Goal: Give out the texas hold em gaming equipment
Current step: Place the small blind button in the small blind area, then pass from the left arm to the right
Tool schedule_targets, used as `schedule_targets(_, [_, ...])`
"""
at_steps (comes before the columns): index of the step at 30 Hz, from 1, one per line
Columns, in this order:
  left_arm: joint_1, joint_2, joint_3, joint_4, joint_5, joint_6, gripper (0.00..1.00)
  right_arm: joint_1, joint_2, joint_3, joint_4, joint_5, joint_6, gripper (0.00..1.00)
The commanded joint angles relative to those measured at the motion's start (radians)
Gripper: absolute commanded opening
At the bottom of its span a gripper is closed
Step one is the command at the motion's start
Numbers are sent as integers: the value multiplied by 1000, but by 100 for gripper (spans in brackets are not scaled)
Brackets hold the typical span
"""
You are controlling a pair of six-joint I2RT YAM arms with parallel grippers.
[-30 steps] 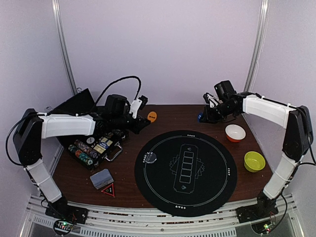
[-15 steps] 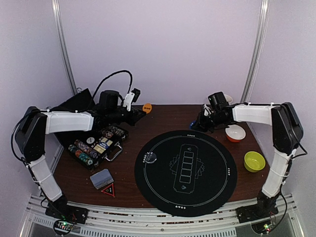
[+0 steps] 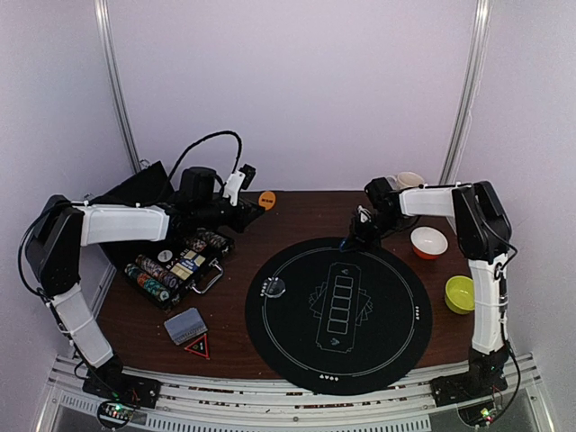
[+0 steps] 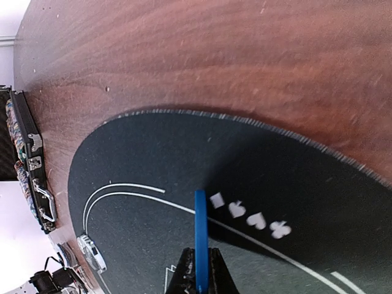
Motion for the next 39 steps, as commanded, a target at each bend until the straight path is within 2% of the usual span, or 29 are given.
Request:
schedule_targets(1, [-2, -37, -2, 2, -11, 29, 0, -35, 45, 42, -125, 0, -63, 0])
schedule_targets(7, [-1, -43, 7, -15, -23, 37, 0, -50, 96, 78, -146, -30, -82, 1])
schedule_targets(11, [-1, -51, 8, -26, -28, 38, 0, -50, 114, 109, -201, -11, -99, 21])
schedule_targets(15, [-1, -54, 4, -33, -23, 38, 0, -41, 44, 106, -223, 128, -93, 35])
schedule_targets(19, [-2, -58, 9, -36, -9, 37, 0, -32, -15, 131, -330, 334, -123, 59])
schedule_targets(20, [-2, -61, 11, -36, -6, 38, 0, -26, -34, 142, -354, 381, -135, 69])
schedule_targets(22, [-1, -70, 13, -29, 7, 46, 0, 3, -64, 189, -404, 441, -180, 95])
schedule_targets(23, [-2, -76, 12, -23, 20, 50, 0, 24, -77, 225, -427, 459, -209, 99])
schedule_targets(26, [-7, -111, -9, 41, 99, 64, 0, 123, -115, 350, -474, 452, -377, 100])
schedule_targets(29, [-19, -166, -54, 143, 243, 72, 0, 245, -219, 376, -412, 278, -552, 100])
schedule_targets(33, [-19, -236, -139, 339, 405, -40, 0, 322, -380, 234, -123, 37, -557, 100])
schedule_targets(36, [-20, -249, -165, 505, 520, -145, 0, 337, -485, 105, 157, -114, -467, 99])
schedule_targets(39, [-20, -256, -201, 652, 600, -257, 0, 344, -567, -46, 468, -215, -345, 94])
